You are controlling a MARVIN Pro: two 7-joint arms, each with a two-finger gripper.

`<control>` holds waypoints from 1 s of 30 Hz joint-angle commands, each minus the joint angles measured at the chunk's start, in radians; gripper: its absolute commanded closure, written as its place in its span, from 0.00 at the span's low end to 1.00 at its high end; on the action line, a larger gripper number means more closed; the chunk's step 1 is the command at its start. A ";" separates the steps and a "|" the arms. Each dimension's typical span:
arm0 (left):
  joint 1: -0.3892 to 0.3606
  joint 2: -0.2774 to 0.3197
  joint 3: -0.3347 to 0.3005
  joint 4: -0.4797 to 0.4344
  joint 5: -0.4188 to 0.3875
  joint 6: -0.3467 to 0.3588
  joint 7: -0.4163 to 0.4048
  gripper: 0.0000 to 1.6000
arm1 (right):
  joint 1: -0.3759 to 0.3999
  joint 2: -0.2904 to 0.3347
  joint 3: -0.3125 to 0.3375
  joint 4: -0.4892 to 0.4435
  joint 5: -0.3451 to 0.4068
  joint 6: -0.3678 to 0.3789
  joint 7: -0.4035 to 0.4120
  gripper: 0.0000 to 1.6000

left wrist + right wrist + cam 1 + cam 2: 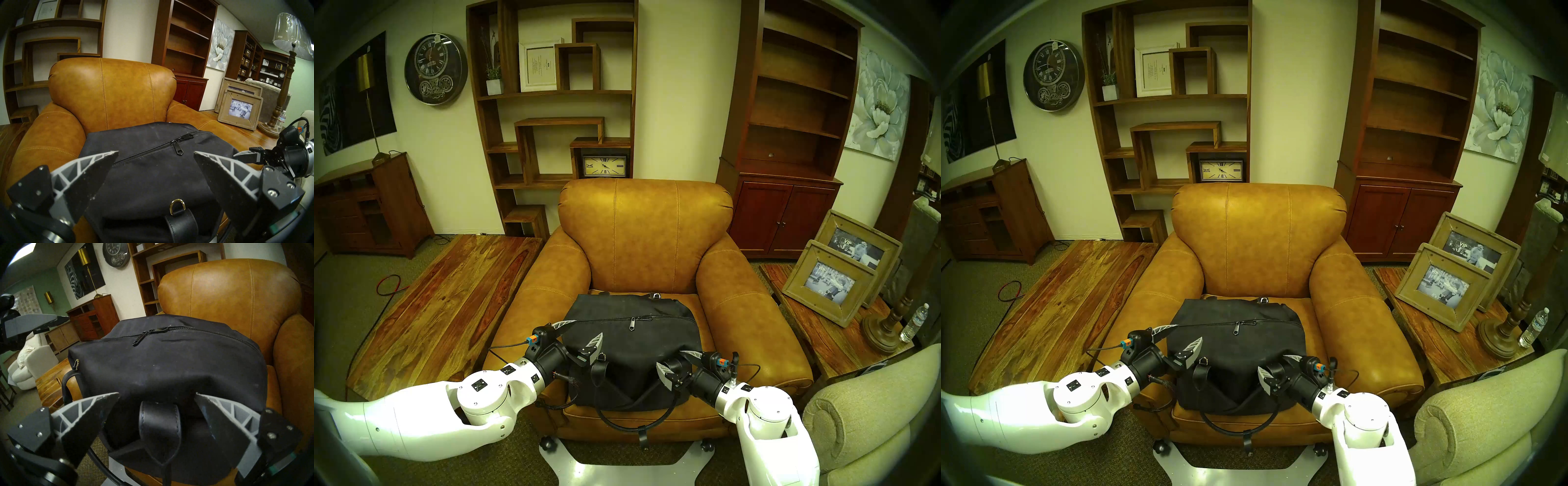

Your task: Open a bag with a zipper

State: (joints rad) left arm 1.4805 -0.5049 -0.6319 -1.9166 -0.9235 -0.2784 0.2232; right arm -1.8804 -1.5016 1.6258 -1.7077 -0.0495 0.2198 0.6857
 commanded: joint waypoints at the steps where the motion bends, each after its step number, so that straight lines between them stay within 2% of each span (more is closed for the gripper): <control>1: -0.005 0.001 -0.005 -0.007 0.000 -0.003 0.000 0.00 | 0.122 0.024 -0.049 -0.037 -0.044 0.026 -0.003 0.00; 4: -0.005 0.001 -0.005 -0.007 -0.001 -0.003 0.000 0.00 | 0.130 0.025 -0.051 -0.052 -0.047 0.053 0.005 0.00; 5: -0.005 0.002 -0.005 -0.008 -0.001 -0.004 0.001 0.00 | 0.140 0.032 -0.057 -0.058 -0.061 0.097 0.013 0.00; 6: -0.005 0.002 -0.005 -0.008 -0.001 -0.004 0.001 0.00 | 0.115 0.030 -0.051 -0.080 -0.067 0.147 0.007 0.00; 7: -0.005 0.002 -0.005 -0.008 -0.001 -0.004 0.001 0.00 | 0.115 0.030 -0.051 -0.080 -0.067 0.147 0.007 0.00; 9: -0.005 0.003 -0.005 -0.009 -0.002 -0.004 0.001 0.00 | 0.041 0.040 -0.038 -0.130 -0.079 0.191 0.010 0.00; 12: -0.005 0.003 -0.005 -0.009 -0.001 -0.004 0.001 0.00 | -0.018 0.036 -0.016 -0.164 -0.068 0.182 0.011 0.00; 20: -0.005 0.002 -0.005 -0.008 -0.001 -0.004 0.001 0.00 | -0.092 0.030 0.012 -0.250 -0.043 0.161 0.041 0.00; 22: -0.006 0.002 -0.005 -0.008 -0.001 -0.004 0.001 0.00 | -0.105 0.032 0.013 -0.275 -0.038 0.134 0.052 0.00; 23: -0.006 0.002 -0.004 -0.008 -0.001 -0.004 0.001 0.00 | -0.107 0.029 0.015 -0.282 -0.025 0.107 0.063 0.00; 25: -0.006 0.002 -0.004 -0.008 -0.001 -0.004 0.001 0.00 | -0.119 0.025 0.016 -0.306 -0.030 0.114 0.058 0.00; 26: -0.006 0.003 -0.004 -0.009 -0.001 -0.004 0.001 0.00 | -0.118 0.032 0.011 -0.315 -0.040 0.072 0.056 0.00; 28: -0.006 0.003 -0.004 -0.009 -0.001 -0.004 0.001 0.00 | -0.126 0.022 0.012 -0.335 -0.043 0.071 0.045 0.00; 30: -0.006 0.003 -0.004 -0.009 -0.002 -0.004 0.002 0.00 | -0.087 0.041 -0.011 -0.314 -0.077 0.027 0.042 0.00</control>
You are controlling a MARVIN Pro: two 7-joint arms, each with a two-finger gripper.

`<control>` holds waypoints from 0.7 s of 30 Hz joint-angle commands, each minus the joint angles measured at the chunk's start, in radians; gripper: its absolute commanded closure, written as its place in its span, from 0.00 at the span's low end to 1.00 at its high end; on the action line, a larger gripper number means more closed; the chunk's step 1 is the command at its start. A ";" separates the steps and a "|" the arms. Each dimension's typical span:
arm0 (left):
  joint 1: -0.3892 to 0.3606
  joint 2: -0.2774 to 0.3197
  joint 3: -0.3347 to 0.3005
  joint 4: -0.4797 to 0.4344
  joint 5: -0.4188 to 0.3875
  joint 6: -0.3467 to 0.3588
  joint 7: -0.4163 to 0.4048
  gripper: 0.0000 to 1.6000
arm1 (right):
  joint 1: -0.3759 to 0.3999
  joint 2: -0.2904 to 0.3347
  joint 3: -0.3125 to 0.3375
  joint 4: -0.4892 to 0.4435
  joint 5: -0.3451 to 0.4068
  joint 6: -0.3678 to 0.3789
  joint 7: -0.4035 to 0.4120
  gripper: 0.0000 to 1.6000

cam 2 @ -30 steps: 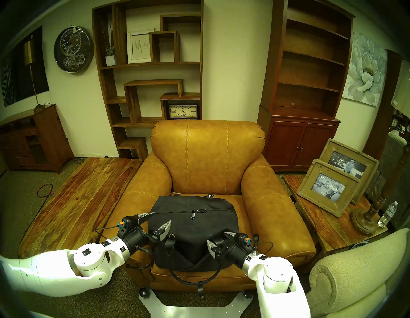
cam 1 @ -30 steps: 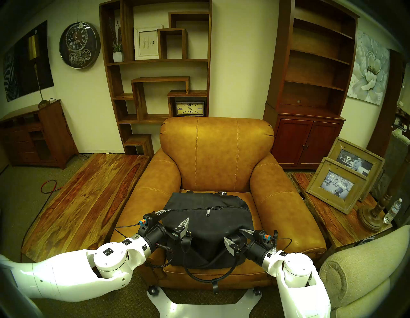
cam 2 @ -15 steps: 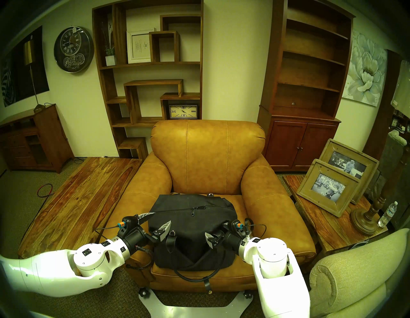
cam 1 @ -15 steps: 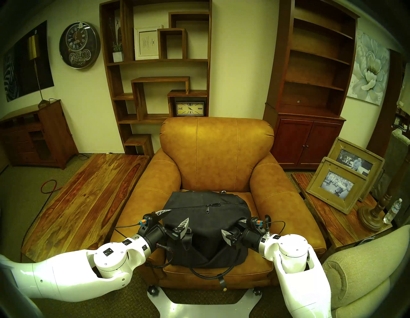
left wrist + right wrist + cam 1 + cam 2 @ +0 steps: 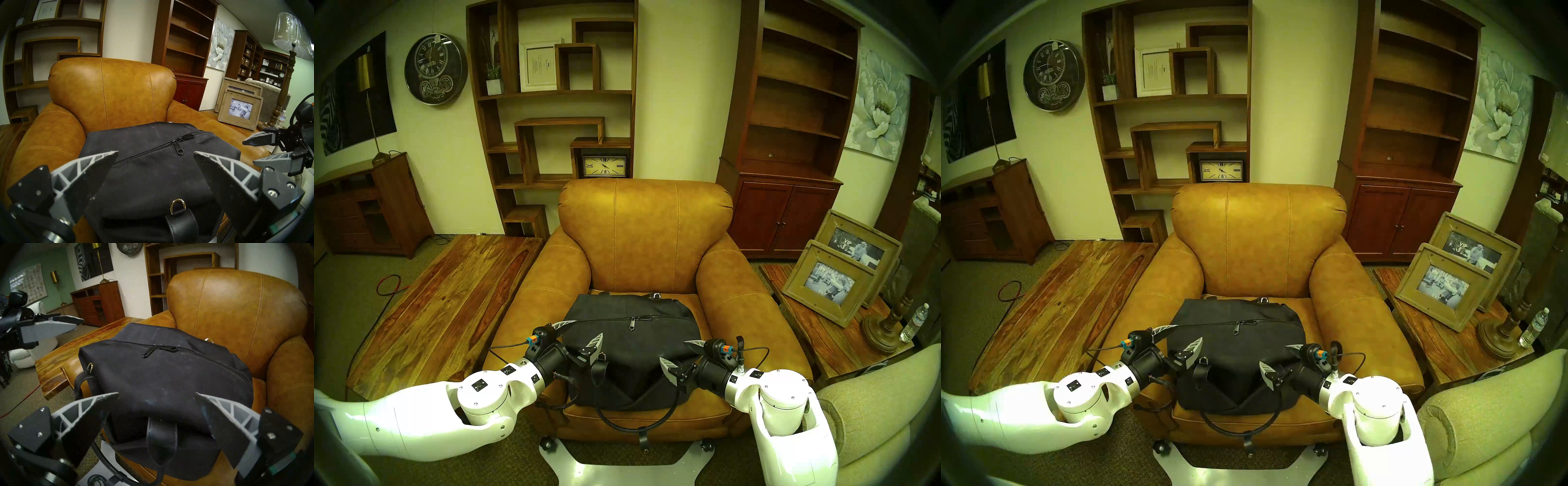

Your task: Open a bag with a zipper

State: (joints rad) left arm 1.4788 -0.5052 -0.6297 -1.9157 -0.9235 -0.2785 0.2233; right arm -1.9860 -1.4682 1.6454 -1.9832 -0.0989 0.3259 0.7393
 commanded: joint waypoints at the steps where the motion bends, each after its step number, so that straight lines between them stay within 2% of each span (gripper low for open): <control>1: -0.004 0.003 -0.007 -0.010 -0.002 -0.004 0.001 0.00 | 0.043 0.015 -0.039 -0.010 -0.036 -0.093 -0.010 0.00; 3: -0.004 0.003 -0.006 -0.010 -0.002 -0.004 0.001 0.00 | 0.095 0.016 -0.052 0.052 -0.059 -0.093 -0.024 0.00; 4: -0.004 0.003 -0.006 -0.010 -0.002 -0.004 0.001 0.00 | 0.095 0.016 -0.052 0.052 -0.059 -0.093 -0.024 0.00; 6: -0.005 0.002 -0.006 -0.009 -0.001 -0.004 0.001 0.00 | 0.123 0.032 -0.077 0.106 -0.116 -0.119 -0.061 0.00; 9: -0.005 0.002 -0.006 -0.008 -0.001 -0.004 0.001 0.00 | 0.126 0.027 -0.082 0.121 -0.135 -0.134 -0.082 0.00; 12: -0.005 0.002 -0.005 -0.008 -0.001 -0.004 0.001 0.00 | 0.181 0.021 -0.093 0.164 -0.163 -0.135 -0.095 0.00; 17: -0.006 0.002 -0.005 -0.008 -0.001 -0.004 0.001 0.00 | 0.223 0.015 -0.095 0.179 -0.160 -0.139 -0.089 0.00; 18: -0.006 0.002 -0.005 -0.008 -0.001 -0.004 0.001 0.00 | 0.207 0.012 -0.092 0.164 -0.162 -0.142 -0.095 0.00; 21: -0.006 0.002 -0.005 -0.008 -0.001 -0.004 0.001 0.00 | 0.247 0.015 -0.092 0.193 -0.152 -0.134 -0.069 0.00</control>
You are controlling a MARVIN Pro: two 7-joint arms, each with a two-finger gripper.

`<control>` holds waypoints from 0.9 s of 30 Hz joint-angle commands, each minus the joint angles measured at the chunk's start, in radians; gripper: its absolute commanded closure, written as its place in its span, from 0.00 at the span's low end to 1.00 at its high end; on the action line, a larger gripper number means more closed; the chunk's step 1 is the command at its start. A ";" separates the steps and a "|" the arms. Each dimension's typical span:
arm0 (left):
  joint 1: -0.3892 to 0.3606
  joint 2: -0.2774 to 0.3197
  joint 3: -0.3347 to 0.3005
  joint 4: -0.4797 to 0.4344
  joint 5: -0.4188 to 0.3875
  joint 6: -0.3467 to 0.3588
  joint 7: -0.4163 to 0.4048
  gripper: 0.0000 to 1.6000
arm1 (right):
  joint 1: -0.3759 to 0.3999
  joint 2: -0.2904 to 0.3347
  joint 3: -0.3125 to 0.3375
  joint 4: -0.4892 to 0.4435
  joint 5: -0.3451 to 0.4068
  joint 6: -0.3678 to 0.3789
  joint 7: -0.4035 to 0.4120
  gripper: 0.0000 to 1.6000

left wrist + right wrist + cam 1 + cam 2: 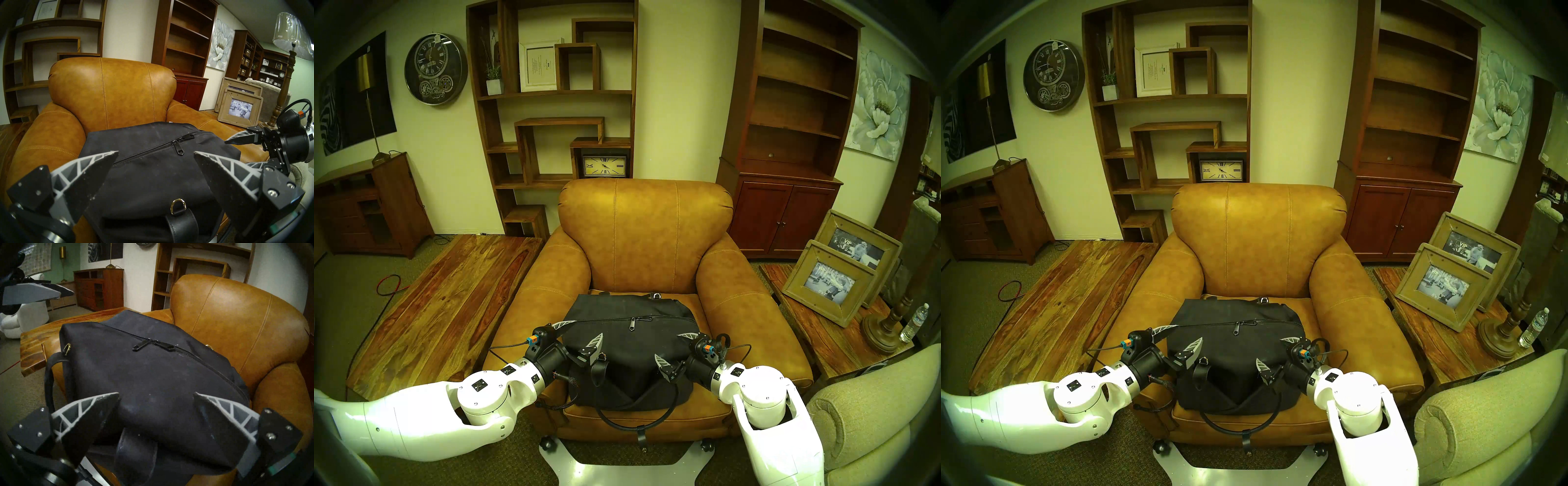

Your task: Open a bag with a zipper

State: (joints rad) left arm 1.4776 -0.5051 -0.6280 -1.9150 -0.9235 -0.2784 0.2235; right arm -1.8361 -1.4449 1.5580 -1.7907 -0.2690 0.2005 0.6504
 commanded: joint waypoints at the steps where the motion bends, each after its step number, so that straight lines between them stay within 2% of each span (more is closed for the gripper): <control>1: -0.005 0.002 -0.006 -0.009 -0.001 -0.004 0.001 0.00 | 0.097 -0.008 -0.005 0.000 0.018 -0.008 0.020 0.00; 4: -0.005 0.002 -0.006 -0.009 -0.001 -0.004 0.001 0.00 | 0.150 0.000 -0.013 0.049 0.024 0.018 0.055 0.00; 8: -0.005 0.002 -0.006 -0.009 -0.001 -0.004 0.001 0.00 | 0.169 0.000 -0.006 0.061 0.021 0.050 0.074 0.00; 9: -0.005 0.002 -0.006 -0.008 -0.001 -0.004 0.001 0.00 | 0.202 0.006 -0.010 0.081 0.020 0.072 0.092 0.00; 10: -0.005 0.002 -0.006 -0.008 -0.001 -0.004 0.000 0.00 | 0.183 0.006 -0.007 0.061 0.018 0.074 0.092 0.00; 13: -0.006 0.002 -0.005 -0.008 -0.001 -0.004 0.000 0.00 | 0.237 0.010 -0.020 0.090 0.013 0.106 0.121 0.00; 16: -0.006 0.002 -0.005 -0.008 -0.001 -0.004 0.000 0.00 | 0.233 -0.001 -0.020 0.081 0.013 0.121 0.124 0.00; 17: -0.006 0.002 -0.005 -0.008 -0.001 -0.004 0.000 0.00 | 0.265 0.005 -0.029 0.105 0.009 0.132 0.138 0.00; 27: -0.006 0.002 -0.004 -0.008 -0.001 -0.004 0.001 0.00 | 0.354 -0.002 -0.070 0.215 -0.046 0.146 0.162 0.00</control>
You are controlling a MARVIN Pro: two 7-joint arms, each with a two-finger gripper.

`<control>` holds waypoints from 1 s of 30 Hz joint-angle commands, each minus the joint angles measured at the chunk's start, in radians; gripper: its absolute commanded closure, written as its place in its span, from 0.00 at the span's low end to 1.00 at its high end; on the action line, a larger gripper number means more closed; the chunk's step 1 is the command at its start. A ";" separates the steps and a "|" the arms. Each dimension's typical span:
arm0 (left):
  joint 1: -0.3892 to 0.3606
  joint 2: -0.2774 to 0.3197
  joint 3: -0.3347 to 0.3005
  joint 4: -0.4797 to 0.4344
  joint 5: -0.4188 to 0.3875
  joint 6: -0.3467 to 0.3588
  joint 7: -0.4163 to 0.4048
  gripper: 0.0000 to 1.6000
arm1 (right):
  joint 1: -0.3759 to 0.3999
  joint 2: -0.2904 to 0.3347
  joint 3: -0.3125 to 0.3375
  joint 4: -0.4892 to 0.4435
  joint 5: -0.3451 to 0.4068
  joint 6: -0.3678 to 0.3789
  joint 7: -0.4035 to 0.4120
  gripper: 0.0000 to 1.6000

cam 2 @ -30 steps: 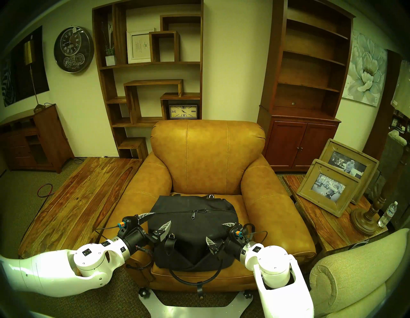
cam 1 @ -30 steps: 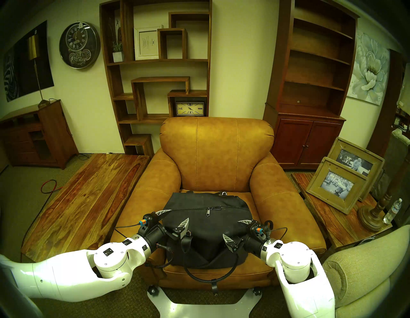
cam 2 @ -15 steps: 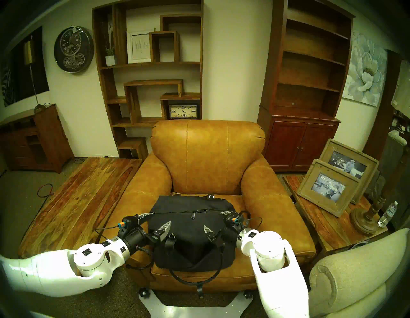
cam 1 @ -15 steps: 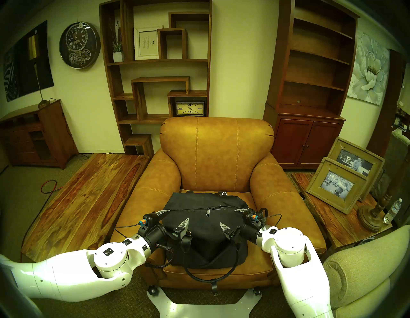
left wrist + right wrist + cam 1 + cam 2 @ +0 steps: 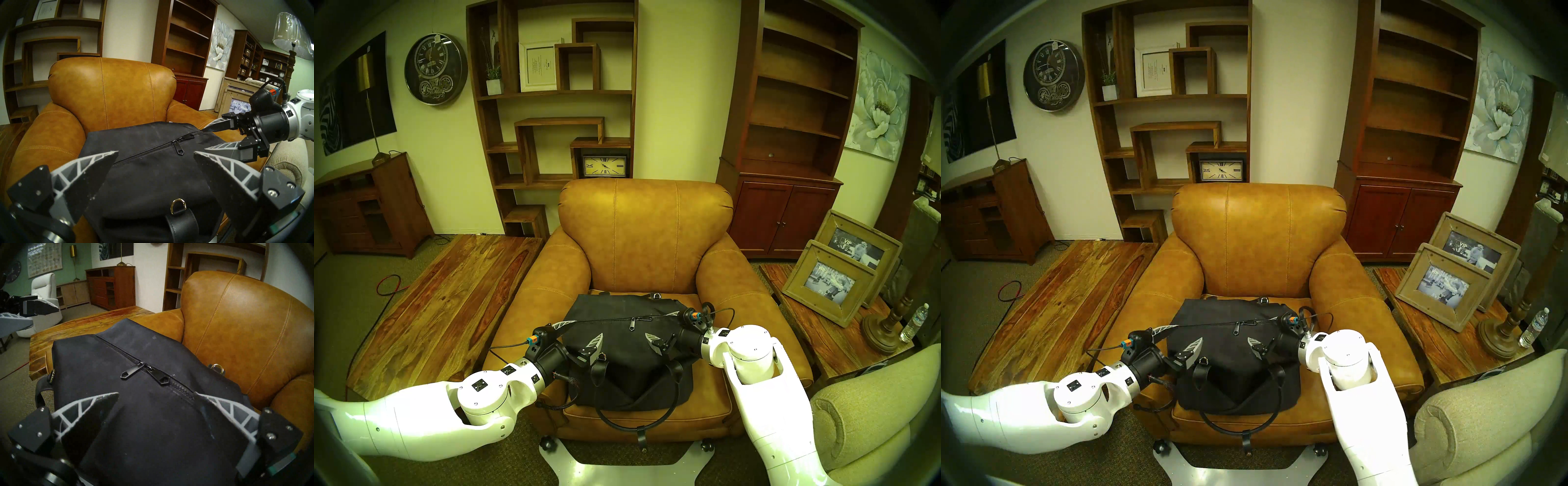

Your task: Open a bag with a zipper

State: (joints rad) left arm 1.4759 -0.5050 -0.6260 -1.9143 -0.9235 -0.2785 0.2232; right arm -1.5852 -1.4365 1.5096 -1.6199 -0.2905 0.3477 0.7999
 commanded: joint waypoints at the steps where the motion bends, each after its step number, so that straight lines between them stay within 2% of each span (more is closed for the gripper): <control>1: -0.005 0.002 -0.006 -0.009 -0.001 -0.004 0.001 0.00 | 0.115 -0.012 -0.024 0.058 -0.028 -0.001 0.015 0.00; 5: -0.005 0.002 -0.006 -0.009 -0.001 -0.004 0.001 0.00 | 0.148 -0.021 -0.026 0.094 -0.048 0.001 0.028 0.00; 6: -0.005 0.002 -0.006 -0.009 -0.001 -0.004 0.001 0.00 | 0.182 -0.017 -0.032 0.124 -0.048 0.005 0.041 0.00; 8: -0.005 0.002 -0.006 -0.009 -0.001 -0.004 0.001 0.00 | 0.169 -0.023 -0.025 0.113 -0.052 0.002 0.037 0.00; 11: -0.005 0.003 -0.006 -0.009 -0.001 -0.005 0.001 0.00 | 0.218 -0.021 -0.033 0.162 -0.058 0.003 0.060 0.00; 12: -0.005 0.003 -0.006 -0.009 -0.002 -0.005 0.001 0.00 | 0.210 -0.025 -0.028 0.157 -0.061 -0.002 0.060 0.00; 13: -0.005 0.003 -0.006 -0.009 -0.002 -0.005 0.001 0.00 | 0.224 -0.024 -0.031 0.170 -0.061 -0.002 0.068 0.00; 14: -0.005 0.003 -0.006 -0.010 -0.002 -0.005 0.001 0.00 | 0.276 -0.012 -0.046 0.221 -0.056 -0.005 0.098 0.00; 16: -0.005 0.003 -0.006 -0.010 -0.002 -0.005 0.002 0.00 | 0.252 -0.019 -0.036 0.197 -0.058 -0.012 0.097 0.00; 25: -0.005 0.004 -0.006 -0.011 -0.002 -0.005 0.002 0.00 | 0.258 -0.006 -0.027 0.194 -0.033 -0.030 0.168 0.00; 30: -0.005 0.005 -0.006 -0.012 -0.003 -0.006 0.003 0.00 | 0.258 -0.004 -0.023 0.212 -0.031 -0.040 0.178 0.00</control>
State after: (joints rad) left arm 1.4747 -0.5040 -0.6245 -1.9145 -0.9238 -0.2786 0.2236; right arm -1.3596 -1.4434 1.4786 -1.4013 -0.3398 0.3257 0.9608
